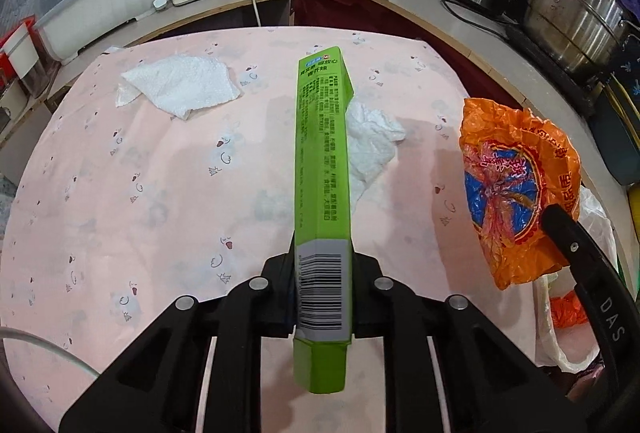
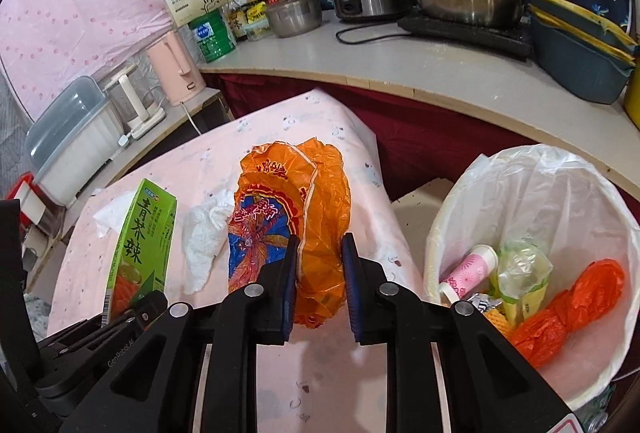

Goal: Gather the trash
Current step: 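Carry the green box and orange snack bag with both tools over the bin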

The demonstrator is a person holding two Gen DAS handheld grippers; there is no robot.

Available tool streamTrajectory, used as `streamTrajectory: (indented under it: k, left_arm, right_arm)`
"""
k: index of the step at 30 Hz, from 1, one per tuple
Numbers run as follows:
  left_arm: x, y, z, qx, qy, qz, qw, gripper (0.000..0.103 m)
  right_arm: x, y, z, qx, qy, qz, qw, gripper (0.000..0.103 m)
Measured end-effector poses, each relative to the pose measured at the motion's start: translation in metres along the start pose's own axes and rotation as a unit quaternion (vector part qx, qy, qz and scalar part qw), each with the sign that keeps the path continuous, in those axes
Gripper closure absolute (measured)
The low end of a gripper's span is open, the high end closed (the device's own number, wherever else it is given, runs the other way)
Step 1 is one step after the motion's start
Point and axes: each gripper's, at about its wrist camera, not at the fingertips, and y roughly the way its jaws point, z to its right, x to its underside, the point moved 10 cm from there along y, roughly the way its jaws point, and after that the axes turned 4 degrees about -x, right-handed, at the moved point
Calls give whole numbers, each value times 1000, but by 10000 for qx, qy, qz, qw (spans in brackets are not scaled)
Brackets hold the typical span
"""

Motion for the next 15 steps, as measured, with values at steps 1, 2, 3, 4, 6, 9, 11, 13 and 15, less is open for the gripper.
streamTrajectory:
  k: [1, 2, 3, 4, 6, 9, 11, 13, 15]
  left_arm:
    - [-1, -5, 3, 10, 33, 51, 10000, 86]
    - [-1, -11, 5, 24, 71, 99, 9999, 86]
    - [-2, -18, 9, 43, 115, 161, 9998, 86]
    - [-3, -23, 12, 58, 145, 204, 9997, 86]
    - [-3, -34, 19, 94, 208, 292, 9993, 86]
    - [-2, -47, 29, 142, 297, 389, 9987, 86]
    - [-1, -55, 36, 176, 372, 449, 9981, 86]
    - [2, -62, 43, 209, 445, 504, 9975, 86]
    - [3, -69, 52, 242, 533, 563, 9967, 86]
  right_arm:
    - [-1, -6, 1, 3, 4, 46, 10000, 83]
    - [-2, -11, 1, 8, 6, 84, 10000, 83]
    - [-4, -16, 2, 10, 9, 122, 9999, 83]
    - [-5, -22, 3, 13, 19, 165, 9999, 83]
    - [-7, -32, 6, 12, 47, 242, 9997, 83]
    - [-11, -48, 11, 25, 80, 369, 9993, 83]
    - [-11, -58, 14, 42, 105, 439, 9990, 83]
    - [-13, -67, 19, 59, 140, 509, 9986, 83]
    - [-14, -76, 25, 84, 176, 575, 9982, 83]
